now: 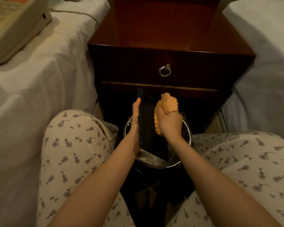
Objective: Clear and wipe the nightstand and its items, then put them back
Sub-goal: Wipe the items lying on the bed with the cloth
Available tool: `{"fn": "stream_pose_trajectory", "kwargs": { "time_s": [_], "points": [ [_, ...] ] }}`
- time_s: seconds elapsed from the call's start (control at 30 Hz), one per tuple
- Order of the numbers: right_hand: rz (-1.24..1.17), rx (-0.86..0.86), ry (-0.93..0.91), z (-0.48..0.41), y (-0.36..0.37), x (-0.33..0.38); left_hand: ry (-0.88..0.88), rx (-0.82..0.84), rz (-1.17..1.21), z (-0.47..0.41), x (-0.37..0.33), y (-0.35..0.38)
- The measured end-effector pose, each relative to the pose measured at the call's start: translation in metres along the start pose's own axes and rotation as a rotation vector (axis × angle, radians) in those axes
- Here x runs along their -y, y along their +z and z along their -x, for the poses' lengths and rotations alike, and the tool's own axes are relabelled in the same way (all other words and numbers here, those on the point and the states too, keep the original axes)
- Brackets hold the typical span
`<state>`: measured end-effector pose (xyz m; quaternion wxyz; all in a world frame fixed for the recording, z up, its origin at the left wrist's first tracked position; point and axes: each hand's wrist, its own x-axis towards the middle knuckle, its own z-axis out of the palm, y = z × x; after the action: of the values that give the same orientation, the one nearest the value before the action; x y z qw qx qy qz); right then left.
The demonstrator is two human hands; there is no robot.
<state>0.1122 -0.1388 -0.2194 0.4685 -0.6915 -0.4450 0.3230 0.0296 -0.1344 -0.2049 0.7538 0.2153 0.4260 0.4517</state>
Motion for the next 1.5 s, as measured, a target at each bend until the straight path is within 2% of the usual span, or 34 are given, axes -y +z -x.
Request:
{"fn": "stream_pose_trajectory", "kwargs": {
  "time_s": [0.07, 0.13, 0.33, 0.43, 0.53, 0.63, 0.77, 0.87, 1.1, 1.2, 1.23, 1.33, 1.4, 1.5],
  "points": [
    [0.055, 0.015, 0.108, 0.0, 0.0, -0.007, -0.034, -0.006, -0.074, 0.0, -0.001, -0.002],
    [0.0, 0.064, 0.137, 0.009, 0.007, -0.006, -0.039, -0.025, -0.083, -0.001, -0.003, -0.005],
    [-0.21, 0.244, -0.034, 0.031, 0.015, 0.015, 0.036, -0.062, 0.11, -0.009, -0.003, -0.012],
    [-0.163, 0.241, -0.137, 0.033, 0.009, 0.017, 0.046, -0.042, 0.151, -0.007, -0.004, -0.01],
    [-0.107, 0.32, -0.246, 0.033, 0.004, 0.016, 0.075, -0.072, 0.217, -0.009, -0.012, -0.015],
    [-0.062, 0.387, -0.237, 0.031, 0.001, 0.016, 0.106, -0.118, 0.266, -0.01, -0.018, -0.02],
    [0.04, 0.283, -0.069, 0.022, 0.0, 0.005, 0.159, -0.093, 0.322, -0.009, -0.016, -0.02],
    [0.109, 0.19, 0.109, 0.011, 0.0, -0.008, 0.133, -0.086, 0.252, -0.004, -0.017, -0.017],
    [0.211, 0.11, 0.199, -0.001, -0.003, -0.022, 0.096, -0.005, 0.063, -0.004, -0.018, -0.015],
    [0.094, -0.008, 0.214, -0.014, -0.013, -0.01, 0.08, 0.05, -0.118, -0.005, -0.019, -0.01],
    [0.035, -0.039, 0.227, -0.019, -0.017, -0.003, 0.016, 0.088, -0.143, -0.003, -0.019, -0.008],
    [-0.075, -0.028, 0.276, -0.032, -0.022, 0.004, -0.131, 0.182, -0.246, -0.004, -0.015, -0.01],
    [-0.156, -0.031, 0.304, -0.03, -0.022, 0.007, -0.133, 0.199, -0.321, -0.007, -0.011, -0.014],
    [-0.405, -0.067, 0.344, -0.026, -0.024, 0.016, -0.144, 0.2, -0.384, -0.002, -0.005, -0.014]
  ]
}}
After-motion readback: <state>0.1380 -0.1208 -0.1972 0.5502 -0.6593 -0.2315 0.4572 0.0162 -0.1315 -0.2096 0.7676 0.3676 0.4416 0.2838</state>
